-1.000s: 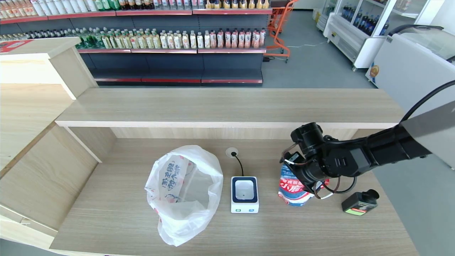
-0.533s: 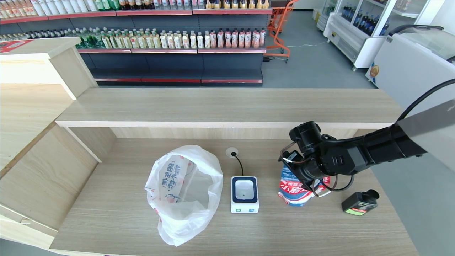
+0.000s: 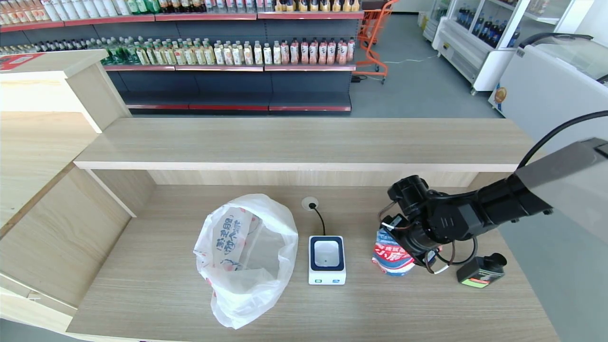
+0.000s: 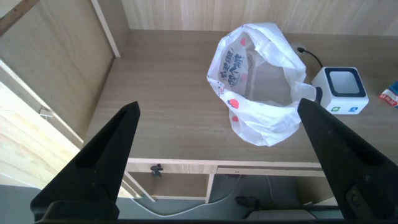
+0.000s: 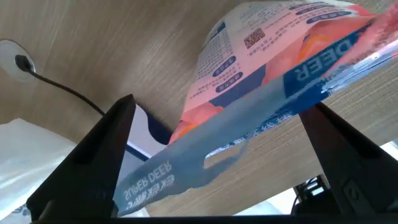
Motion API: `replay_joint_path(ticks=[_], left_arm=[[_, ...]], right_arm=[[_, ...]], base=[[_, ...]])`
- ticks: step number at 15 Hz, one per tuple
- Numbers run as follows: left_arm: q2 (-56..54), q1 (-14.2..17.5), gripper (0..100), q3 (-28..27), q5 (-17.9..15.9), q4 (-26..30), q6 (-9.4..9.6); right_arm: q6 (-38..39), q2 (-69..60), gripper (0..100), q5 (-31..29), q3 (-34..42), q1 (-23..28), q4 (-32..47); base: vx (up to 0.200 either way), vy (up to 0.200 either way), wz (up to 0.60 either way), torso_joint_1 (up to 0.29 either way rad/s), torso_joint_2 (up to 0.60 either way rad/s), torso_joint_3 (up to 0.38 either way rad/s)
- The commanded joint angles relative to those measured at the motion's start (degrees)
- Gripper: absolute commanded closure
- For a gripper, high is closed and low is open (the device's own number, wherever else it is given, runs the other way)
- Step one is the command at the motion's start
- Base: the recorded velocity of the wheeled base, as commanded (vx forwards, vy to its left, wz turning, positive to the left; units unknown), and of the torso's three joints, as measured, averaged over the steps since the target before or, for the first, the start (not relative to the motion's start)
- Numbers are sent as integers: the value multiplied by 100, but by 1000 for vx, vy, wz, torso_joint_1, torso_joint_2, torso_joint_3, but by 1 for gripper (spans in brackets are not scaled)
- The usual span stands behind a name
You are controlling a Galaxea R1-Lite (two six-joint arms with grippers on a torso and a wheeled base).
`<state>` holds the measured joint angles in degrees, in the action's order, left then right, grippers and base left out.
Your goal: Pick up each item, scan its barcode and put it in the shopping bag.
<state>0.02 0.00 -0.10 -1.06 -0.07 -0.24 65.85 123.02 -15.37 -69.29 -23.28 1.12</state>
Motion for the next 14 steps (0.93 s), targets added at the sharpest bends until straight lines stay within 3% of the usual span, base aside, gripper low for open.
replay_joint_path(ticks=[1,6,7,9,14], left_arm=[[-2,0,0,1,1,-1,-2],[-2,0,0,1,1,-1,-2],[-2,0,0,1,1,-1,-2],[-2,0,0,1,1,-1,-2],[-2,0,0,1,1,-1,-2]], right_arm=[[-38,293,0,-1,-32,-27,-15],[-319,680,0,8,-278,-36,-15],[-389,706,100,8,-295,-36,-15],[-670,821,100,-1,-454,-36,-174],[-2191,926,100,-221,-357,-53,-516]], base=[[0,0,0,0,0,0],[0,0,0,0,0,0],[0,0,0,0,0,0],[0,0,0,0,0,0],[0,0,0,0,0,0]])
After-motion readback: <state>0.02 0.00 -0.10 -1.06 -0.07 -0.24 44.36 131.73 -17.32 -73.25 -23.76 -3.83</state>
